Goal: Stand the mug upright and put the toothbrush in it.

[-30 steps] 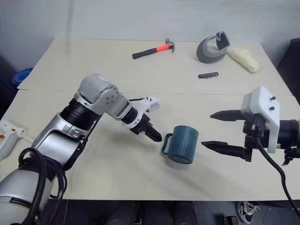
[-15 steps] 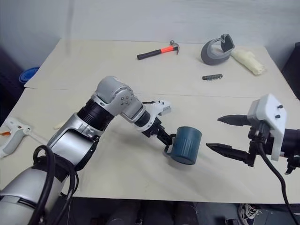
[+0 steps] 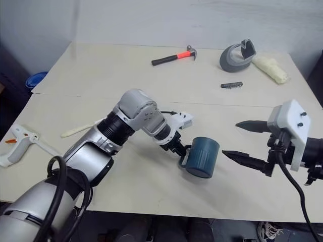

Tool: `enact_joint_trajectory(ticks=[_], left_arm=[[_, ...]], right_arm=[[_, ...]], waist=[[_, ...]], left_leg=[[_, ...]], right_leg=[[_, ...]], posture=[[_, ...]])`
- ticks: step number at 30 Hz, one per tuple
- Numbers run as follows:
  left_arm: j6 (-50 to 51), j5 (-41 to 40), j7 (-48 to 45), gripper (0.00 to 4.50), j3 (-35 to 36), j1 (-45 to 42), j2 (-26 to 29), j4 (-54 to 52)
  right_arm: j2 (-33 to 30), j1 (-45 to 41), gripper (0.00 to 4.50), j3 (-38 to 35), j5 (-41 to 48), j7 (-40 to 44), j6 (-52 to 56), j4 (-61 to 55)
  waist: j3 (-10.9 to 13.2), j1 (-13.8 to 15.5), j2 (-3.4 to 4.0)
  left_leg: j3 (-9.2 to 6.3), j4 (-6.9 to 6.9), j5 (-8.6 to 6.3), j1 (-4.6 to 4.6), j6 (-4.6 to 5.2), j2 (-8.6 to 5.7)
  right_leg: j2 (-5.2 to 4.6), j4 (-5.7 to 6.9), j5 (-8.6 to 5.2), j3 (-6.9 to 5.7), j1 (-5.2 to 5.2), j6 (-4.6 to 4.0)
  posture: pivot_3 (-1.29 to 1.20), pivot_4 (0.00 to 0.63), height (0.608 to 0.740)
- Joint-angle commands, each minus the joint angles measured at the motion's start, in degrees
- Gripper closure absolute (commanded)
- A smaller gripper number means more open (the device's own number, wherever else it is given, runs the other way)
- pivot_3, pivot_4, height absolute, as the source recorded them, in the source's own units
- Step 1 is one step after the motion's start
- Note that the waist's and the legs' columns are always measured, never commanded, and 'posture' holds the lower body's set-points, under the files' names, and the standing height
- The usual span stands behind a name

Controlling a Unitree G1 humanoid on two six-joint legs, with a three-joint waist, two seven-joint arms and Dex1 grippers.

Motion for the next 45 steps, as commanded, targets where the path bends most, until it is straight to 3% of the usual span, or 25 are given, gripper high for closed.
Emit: enact_joint_trajectory(ticks=[1,15,21,28,33,35,39,45], left_arm=[[0.91,2.54,-1.82,3.16,-1.55,2.15,-2.79,2.23],[0.89,8.79,-6.8,3.16,-1.06,2.74,-6.43,3.82],[0.98,10.26,-7.89,4.46,0.08,3.09,-7.04,3.94],[1.13,12.14,-7.85,4.46,4.31,1.6,-5.18,6.02],[-2.23,14.19,-5.09,4.46,14.72,0.58,-1.85,8.46],[-9.2,14.71,-3.96,4.46,20.24,1.06,-0.02,7.69],[-33.66,19.81,-4.59,4.46,21.63,7.35,5.12,-0.45],[-70.63,25.4,-2.07,4.46,26.79,19.1,4.55,-6.31]], right_arm=[[0.5,0.16,0.0,-2.46,1.04,-0.47,-0.44,-1.85],[0.23,1.12,0.0,-3.7,2.03,-1.19,-0.34,-2.6],[-0.13,0.8,0.0,-3.39,2.36,-1.46,-0.42,-2.46],[-0.99,0.85,0.0,-3.42,3.73,0.03,-0.23,-2.52],[-1.75,0.27,0.0,-3.42,4.41,1.37,-0.29,-1.73],[-2.23,-0.39,0.0,-2.62,4.01,1.83,-0.89,-0.74],[-2.73,-2.61,0.0,-0.21,3.14,2.29,-1.98,1.13],[-3.09,-9.38,0.0,5.56,2.02,1.5,-3.35,5.48]], waist=[[0.0,-0.01,0.01],[-0.01,0.09,0.01],[-0.01,0.06,0.01],[0.0,-0.05,0.01],[0.03,-0.54,0.04],[0.05,-1.21,0.07],[0.07,-1.59,0.12],[0.07,-1.19,0.14]], left_leg=[[0.0,0.0,0.0,0.01,0.0,0.01],[-0.01,0.0,-0.04,0.02,0.01,0.02],[-0.02,-0.03,-0.05,0.02,0.01,0.03],[-0.02,-0.05,-0.06,0.0,0.02,0.04],[0.0,-0.06,-0.06,-0.01,0.02,0.07],[0.04,-0.06,-0.06,-0.05,0.02,0.08],[0.08,-0.19,-0.07,-0.06,-0.02,0.12],[-0.03,-0.1,-0.07,-0.35,-0.03,0.09]], right_leg=[[0.0,0.0,0.0,0.0,0.0,0.0],[-0.02,-0.02,0.0,-0.01,0.02,0.0],[-0.01,-0.04,0.0,-0.01,0.01,0.0],[0.0,-0.09,0.0,-0.03,0.01,0.0],[0.03,-0.05,0.0,-0.01,-0.06,0.0],[0.04,0.01,0.0,0.03,-0.17,-0.01],[0.05,0.02,-0.03,0.04,-0.28,-0.06],[0.02,-0.19,0.0,-0.12,-0.36,-0.04]], posture=[[0.0,0.15,0.74],[0.0,0.15,0.74],[0.0,0.15,0.74],[0.0,0.15,0.74],[0.0,0.15,0.74],[0.0,0.15,0.74],[0.0,0.15,0.74],[0.0,0.15,0.74]])
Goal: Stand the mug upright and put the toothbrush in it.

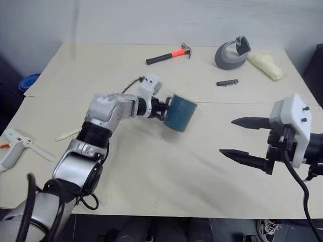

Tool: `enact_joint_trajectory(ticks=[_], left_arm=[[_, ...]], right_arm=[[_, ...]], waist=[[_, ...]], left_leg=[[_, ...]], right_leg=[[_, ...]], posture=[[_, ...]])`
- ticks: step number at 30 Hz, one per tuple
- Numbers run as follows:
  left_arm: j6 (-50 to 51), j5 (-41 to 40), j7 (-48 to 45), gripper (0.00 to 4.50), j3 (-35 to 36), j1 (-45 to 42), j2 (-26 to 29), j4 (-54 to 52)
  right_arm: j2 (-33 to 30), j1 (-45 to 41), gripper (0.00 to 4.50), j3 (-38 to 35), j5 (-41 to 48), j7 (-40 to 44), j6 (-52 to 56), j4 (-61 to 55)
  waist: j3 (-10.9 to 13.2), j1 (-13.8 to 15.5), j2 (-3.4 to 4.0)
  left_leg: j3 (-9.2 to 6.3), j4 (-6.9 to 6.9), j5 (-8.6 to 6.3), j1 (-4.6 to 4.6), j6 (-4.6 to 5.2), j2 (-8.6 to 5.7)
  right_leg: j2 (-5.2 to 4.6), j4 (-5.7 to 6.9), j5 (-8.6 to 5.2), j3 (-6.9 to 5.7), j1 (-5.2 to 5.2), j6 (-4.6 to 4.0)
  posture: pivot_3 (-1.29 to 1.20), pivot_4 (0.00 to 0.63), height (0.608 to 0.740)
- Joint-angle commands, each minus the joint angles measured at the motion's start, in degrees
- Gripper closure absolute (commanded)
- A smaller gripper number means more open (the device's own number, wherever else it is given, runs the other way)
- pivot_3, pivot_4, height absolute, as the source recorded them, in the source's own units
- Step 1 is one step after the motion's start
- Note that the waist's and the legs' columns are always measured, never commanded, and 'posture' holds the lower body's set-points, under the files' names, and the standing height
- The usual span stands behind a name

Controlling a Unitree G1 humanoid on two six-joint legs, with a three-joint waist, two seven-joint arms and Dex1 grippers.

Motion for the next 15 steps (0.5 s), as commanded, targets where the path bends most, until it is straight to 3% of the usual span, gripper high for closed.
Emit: enact_joint_trajectory(ticks=[1,4,15], left_arm=[[-18.32,2.66,2.27,4.46,2.25,3.37,-2.41,-3.62],[-29.45,6.18,6.03,4.46,2.25,8.53,-4.58,-4.31],[-36.22,10.64,6.7,4.46,1.95,23.86,-4.94,-11.74]], right_arm=[[-1.96,-3.39,0.0,1.68,-0.62,0.03,-1.28,1.92],[-2.98,-6.55,0.0,3.56,-0.49,0.91,-1.28,3.39],[-3.08,-9.22,0.0,6.46,-0.49,1.7,-1.02,3.69]], waist=[[0.0,0.21,0.0],[0.0,0.49,0.0],[0.0,0.87,0.0]], left_leg=[[-0.07,0.08,0.0,-0.15,0.0,-0.01],[-0.05,0.13,0.01,-0.19,0.03,-0.04],[0.07,0.17,0.05,-0.18,0.11,0.0]], right_leg=[[0.0,0.01,0.01,-0.07,-0.06,0.0],[-0.03,-0.02,0.08,-0.06,-0.05,0.05],[0.01,-0.04,0.21,-0.04,-0.04,0.02]], posture=[[0.0,0.15,0.74],[0.0,0.15,0.74],[0.0,0.15,0.74]])
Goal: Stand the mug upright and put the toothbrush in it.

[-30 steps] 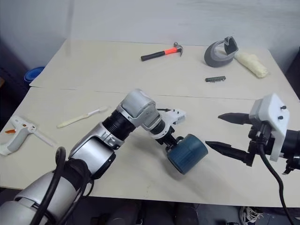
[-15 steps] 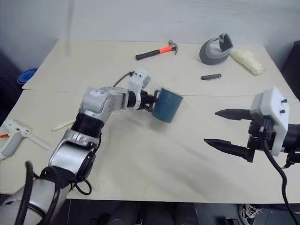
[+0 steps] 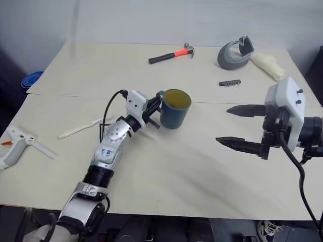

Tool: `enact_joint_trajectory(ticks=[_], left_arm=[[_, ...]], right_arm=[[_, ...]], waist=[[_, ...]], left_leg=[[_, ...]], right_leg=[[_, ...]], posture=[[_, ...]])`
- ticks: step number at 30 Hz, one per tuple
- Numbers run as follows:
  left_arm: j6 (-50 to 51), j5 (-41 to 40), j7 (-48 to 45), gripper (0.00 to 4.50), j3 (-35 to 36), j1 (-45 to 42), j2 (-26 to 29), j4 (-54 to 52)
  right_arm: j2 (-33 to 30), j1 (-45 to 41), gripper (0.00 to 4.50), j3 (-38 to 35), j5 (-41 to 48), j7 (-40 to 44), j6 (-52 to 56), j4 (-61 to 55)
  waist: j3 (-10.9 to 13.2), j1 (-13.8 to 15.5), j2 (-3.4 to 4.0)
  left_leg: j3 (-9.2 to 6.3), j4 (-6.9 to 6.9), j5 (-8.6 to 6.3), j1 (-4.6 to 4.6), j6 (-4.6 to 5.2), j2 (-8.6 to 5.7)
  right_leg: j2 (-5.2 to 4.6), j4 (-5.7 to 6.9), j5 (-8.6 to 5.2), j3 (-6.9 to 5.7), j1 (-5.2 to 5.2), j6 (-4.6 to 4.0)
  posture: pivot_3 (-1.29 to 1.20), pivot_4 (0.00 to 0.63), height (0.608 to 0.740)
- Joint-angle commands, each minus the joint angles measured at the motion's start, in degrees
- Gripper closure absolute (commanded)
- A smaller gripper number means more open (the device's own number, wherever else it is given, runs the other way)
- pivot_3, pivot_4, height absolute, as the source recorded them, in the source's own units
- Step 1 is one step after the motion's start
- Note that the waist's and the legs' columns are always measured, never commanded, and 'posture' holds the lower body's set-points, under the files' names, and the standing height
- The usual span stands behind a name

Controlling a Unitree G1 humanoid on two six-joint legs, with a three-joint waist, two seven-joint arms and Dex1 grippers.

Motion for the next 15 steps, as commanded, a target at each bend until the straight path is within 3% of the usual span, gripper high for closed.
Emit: enact_joint_trajectory(ticks=[1,8,14,15], left_arm=[[-1.47,0.6,-0.08,4.23,0.08,2.31,0.19,-3.58],[6.28,0.48,-2.95,2.23,-0.47,7.61,2.7,-12.05],[15.74,-0.53,-6.85,0.68,2.09,9.64,10.27,-22.53],[17.83,-1.02,-8.61,0.43,4.0,10.09,13.73,-25.38]], right_arm=[[-0.81,-1.17,0.0,-0.17,0.09,0.26,-0.47,-0.64],[-0.42,-2.67,0.0,2.1,-0.67,0.18,-0.98,0.27],[0.11,-4.3,0.0,5.2,-2.32,0.54,-2.5,1.54],[0.53,-5.07,0.0,6.52,-3.22,0.28,-3.13,2.26]], waist=[[0.0,0.14,0.0],[0.0,0.2,0.0],[0.0,-0.35,0.02],[0.0,-0.56,0.01]], left_leg=[[0.0,0.01,0.01,0.0,0.01,0.0],[-0.02,0.01,0.0,-0.01,0.04,0.02],[-0.02,-0.02,0.0,0.0,0.04,0.06],[-0.01,-0.02,0.0,0.0,0.04,0.07]], right_leg=[[0.0,0.0,0.01,0.0,0.0,0.01],[0.0,-0.01,0.03,0.0,0.01,0.01],[0.03,-0.02,0.03,0.01,-0.01,-0.01],[0.03,-0.01,0.03,0.02,-0.01,-0.01]], posture=[[0.0,0.15,0.74],[0.0,0.15,0.74],[0.0,0.15,0.74],[0.0,0.15,0.74]])
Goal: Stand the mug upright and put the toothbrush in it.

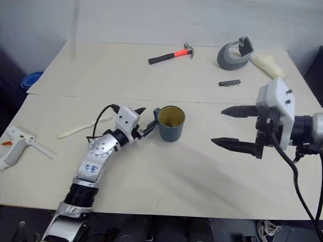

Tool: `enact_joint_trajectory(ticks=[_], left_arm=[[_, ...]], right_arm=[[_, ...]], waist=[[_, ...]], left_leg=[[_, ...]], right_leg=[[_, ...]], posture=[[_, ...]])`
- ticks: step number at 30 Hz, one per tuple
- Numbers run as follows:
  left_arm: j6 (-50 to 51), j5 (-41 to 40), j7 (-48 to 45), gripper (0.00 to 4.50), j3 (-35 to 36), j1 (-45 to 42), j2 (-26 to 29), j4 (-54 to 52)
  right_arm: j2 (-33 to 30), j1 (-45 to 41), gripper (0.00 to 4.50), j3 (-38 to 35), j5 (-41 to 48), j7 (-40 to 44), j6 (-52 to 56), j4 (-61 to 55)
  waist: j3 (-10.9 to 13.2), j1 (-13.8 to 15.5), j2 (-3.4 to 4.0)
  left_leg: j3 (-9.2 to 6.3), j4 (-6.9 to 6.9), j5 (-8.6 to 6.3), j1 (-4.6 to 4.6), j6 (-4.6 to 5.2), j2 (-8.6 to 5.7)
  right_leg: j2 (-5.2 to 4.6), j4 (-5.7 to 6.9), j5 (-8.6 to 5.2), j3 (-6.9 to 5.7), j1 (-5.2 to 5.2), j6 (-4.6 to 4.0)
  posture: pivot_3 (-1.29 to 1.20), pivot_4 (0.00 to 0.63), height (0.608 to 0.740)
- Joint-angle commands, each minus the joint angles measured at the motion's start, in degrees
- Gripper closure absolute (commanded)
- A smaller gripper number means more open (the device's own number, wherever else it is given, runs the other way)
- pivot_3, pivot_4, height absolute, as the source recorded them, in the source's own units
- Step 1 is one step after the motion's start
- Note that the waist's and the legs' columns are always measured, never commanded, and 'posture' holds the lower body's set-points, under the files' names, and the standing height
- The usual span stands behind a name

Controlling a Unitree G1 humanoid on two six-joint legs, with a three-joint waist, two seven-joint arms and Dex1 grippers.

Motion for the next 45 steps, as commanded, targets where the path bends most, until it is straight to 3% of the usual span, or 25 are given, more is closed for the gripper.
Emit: enact_joint_trajectory(ticks=[1,4,8,11,16,20,23,27,37,40,45], left_arm=[[5.63,-2.07,-4.08,0.43,4.69,0.66,6.71,-9.42],[4.98,-2.24,-7.8,0.43,9.33,3.01,15.07,-14.04],[11.69,-9.75,-20.18,0.43,15.42,4.44,27.4,-11.01],[6.39,-11.84,-35.06,0.43,18.0,1.29,39.9,4.4],[-6.25,-6.42,-44.61,0.43,11.01,-9.8,46.06,27.58],[-18.26,2.4,-53.73,0.43,1.34,-20.72,46.25,44.07],[-22.87,4.54,-58.62,0.43,-2.14,-26.28,44.29,51.48],[-29.08,11.61,-53.08,0.43,-6.84,-32.58,39.99,61.02],[-29.21,21.01,-45.66,0.43,-12.3,-39.6,32.69,73.28],[-27.98,22.33,-47.29,1.01,-13.34,-39.64,32.43,74.18],[-27.28,22.66,-49.26,2.44,-13.52,-39.63,32.82,73.57]], right_arm=[[0.78,-2.38,0.0,1.77,-2.23,-0.04,-2.32,1.12],[2.76,-4.42,0.0,5.13,-3.68,-0.61,-3.25,2.16],[5.15,-6.47,0.0,8.47,-5.19,-0.34,-4.31,2.25],[7.24,-7.31,0.0,9.84,-5.17,-1.23,-4.0,1.97],[9.13,-6.83,0.0,10.9,-5.53,-2.28,-3.72,0.57],[9.62,-6.79,0.0,10.05,-4.19,-3.46,-2.63,-0.51],[9.84,-6.18,0.0,9.37,-3.59,-4.35,-1.99,-1.38],[10.27,-4.6,0.0,7.25,-1.3,-5.62,-0.79,-3.37],[8.27,-3.11,0.0,2.55,2.46,-5.77,0.11,-8.05],[8.34,-3.93,0.0,1.87,4.35,-6.85,0.88,-8.74],[7.71,-2.43,0.0,0.79,4.02,-6.52,0.41,-8.84]], waist=[[0.01,-0.45,-0.01],[0.0,-1.04,0.0],[0.06,-1.43,0.13],[0.08,-1.59,0.13],[0.09,-1.48,0.16],[0.09,-1.63,0.14],[0.08,-2.03,0.06],[0.08,-2.18,0.03],[0.08,-2.24,-0.02],[0.06,-2.25,0.0],[0.05,-2.29,0.02]], left_leg=[[0.0,0.0,0.0,0.0,0.0,0.0],[-0.02,-0.05,-0.01,0.02,-0.02,0.05],[0.01,-0.08,-0.04,0.02,-0.07,0.12],[0.0,-0.07,-0.04,-0.03,-0.07,0.15],[-0.01,-0.1,-0.07,-0.05,-0.01,0.07],[0.47,-0.16,-0.14,-0.06,0.12,-0.18],[0.89,-0.13,-0.15,-0.11,0.14,-0.14],[0.95,-0.11,-0.16,-0.13,0.15,-0.13],[1.0,-0.08,-0.19,-0.06,0.21,-0.1],[0.99,-0.05,-0.19,0.01,0.21,-0.07],[0.94,-0.03,-0.18,0.08,0.23,0.17]], right_leg=[[0.0,0.01,0.0,0.0,0.0,0.0],[0.03,-0.02,-0.02,0.0,-0.01,-0.03],[0.06,-0.01,-0.06,-0.01,-0.06,-0.1],[0.1,-0.04,-0.07,-0.07,-0.08,-0.12],[0.12,-0.03,-0.08,-0.11,-0.1,-0.15],[0.06,0.02,-0.07,-0.19,-0.21,-0.12],[0.09,0.09,-0.07,-0.24,-0.29,-0.13],[0.08,0.09,-0.07,-0.24,-0.3,-0.12],[0.07,0.15,-0.06,-0.17,-0.3,-0.09],[0.04,0.26,-0.06,-0.11,-0.3,-0.09],[0.03,0.32,-0.06,-0.03,-0.3,-0.1]], posture=[[0.0,0.15,0.74],[0.0,0.15,0.74],[0.0,0.15,0.74],[0.0,0.15,0.74],[0.0,0.15,0.74],[0.0,0.15,0.74],[0.0,0.15,0.74],[0.0,0.15,0.74],[0.0,0.15,0.74],[0.0,0.15,0.74],[0.0,0.15,0.74]])
